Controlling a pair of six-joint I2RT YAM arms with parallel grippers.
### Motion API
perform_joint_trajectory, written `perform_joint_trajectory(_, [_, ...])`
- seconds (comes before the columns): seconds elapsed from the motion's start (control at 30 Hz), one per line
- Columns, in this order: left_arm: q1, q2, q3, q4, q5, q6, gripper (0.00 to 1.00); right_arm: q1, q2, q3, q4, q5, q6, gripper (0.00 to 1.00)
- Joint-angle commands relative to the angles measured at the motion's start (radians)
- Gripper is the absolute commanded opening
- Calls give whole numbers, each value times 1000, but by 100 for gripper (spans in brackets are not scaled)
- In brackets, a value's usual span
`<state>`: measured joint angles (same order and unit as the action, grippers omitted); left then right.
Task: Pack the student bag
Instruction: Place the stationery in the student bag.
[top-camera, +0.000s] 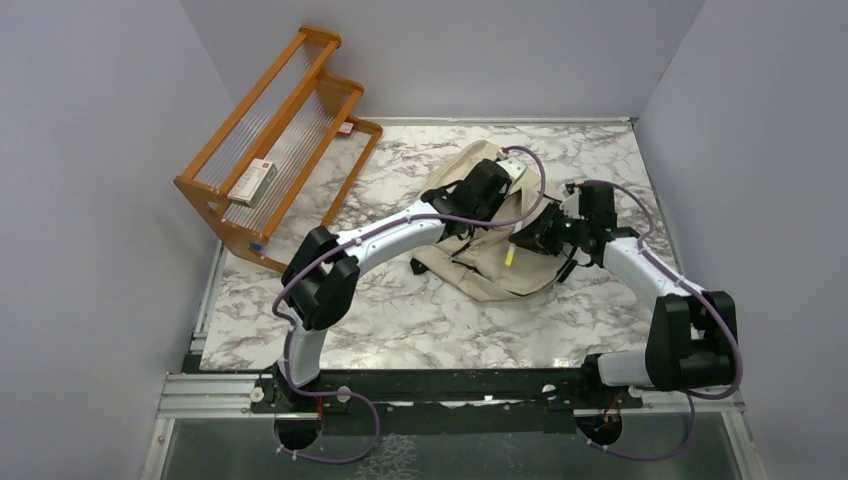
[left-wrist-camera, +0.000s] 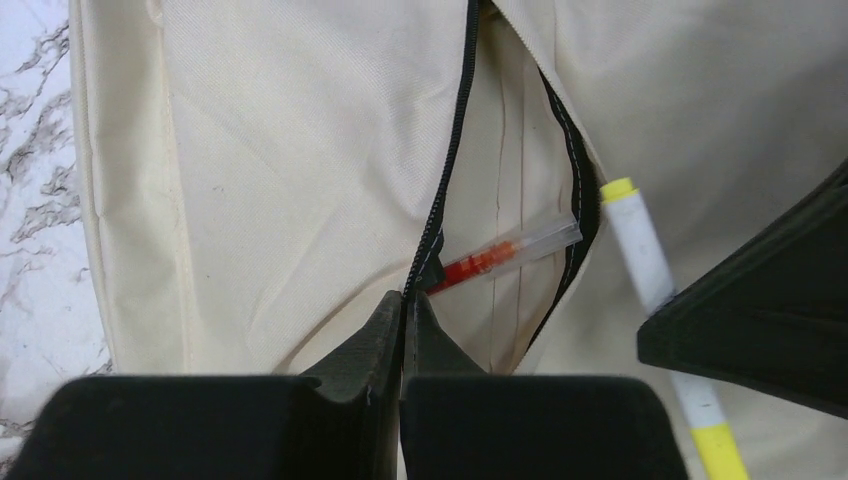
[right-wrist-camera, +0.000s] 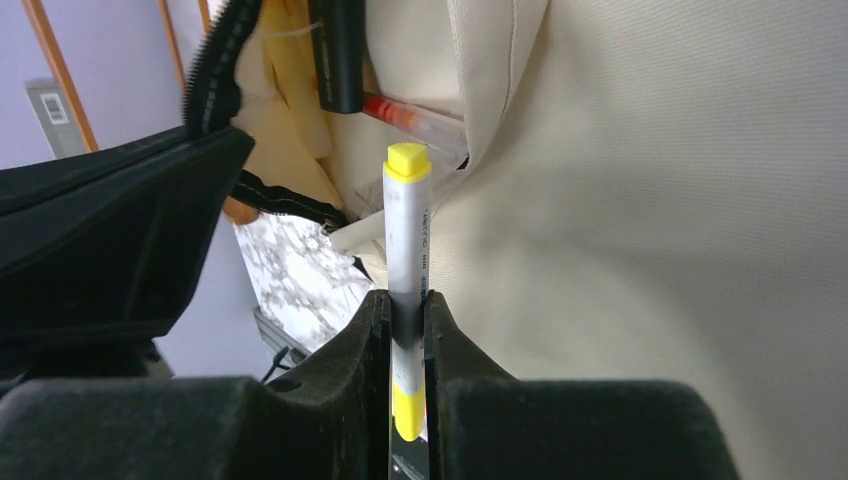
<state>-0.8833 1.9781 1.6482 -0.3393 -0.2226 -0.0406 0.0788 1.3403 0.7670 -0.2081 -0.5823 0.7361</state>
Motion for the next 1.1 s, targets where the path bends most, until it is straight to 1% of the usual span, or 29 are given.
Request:
perform_joint_trajectory(0.0, [-12,-62,5,20,28,-34,0,25,54,49,48,-83,-14,3])
perform_joint_trajectory(0.33, [-15,-74,-7,22,50,-50,0,26,187,126,137,-138,19,4])
perform_joint_trajectory(0.47, [-19,-78,-12,27,72,-58,0,26,271,137,197,-165,48,4])
perform_joint_trajectory(0.5, [-21,-78,-14,28,77,-60,0,26,285,139,238,-177,60,4])
perform_joint_trajectory(0.7, [-32,-95,-43,30,78,-72,0,28,326,166,338,-194,118,5])
perform_joint_trajectory(0.9, [-31,-115,-69,43,86,-80,0,48,364,166,467,-162,201,4])
perform_joint_trajectory(1.07, [-32,-124,-70,45,98,-94,0,89,404,180,547,-89,212,4])
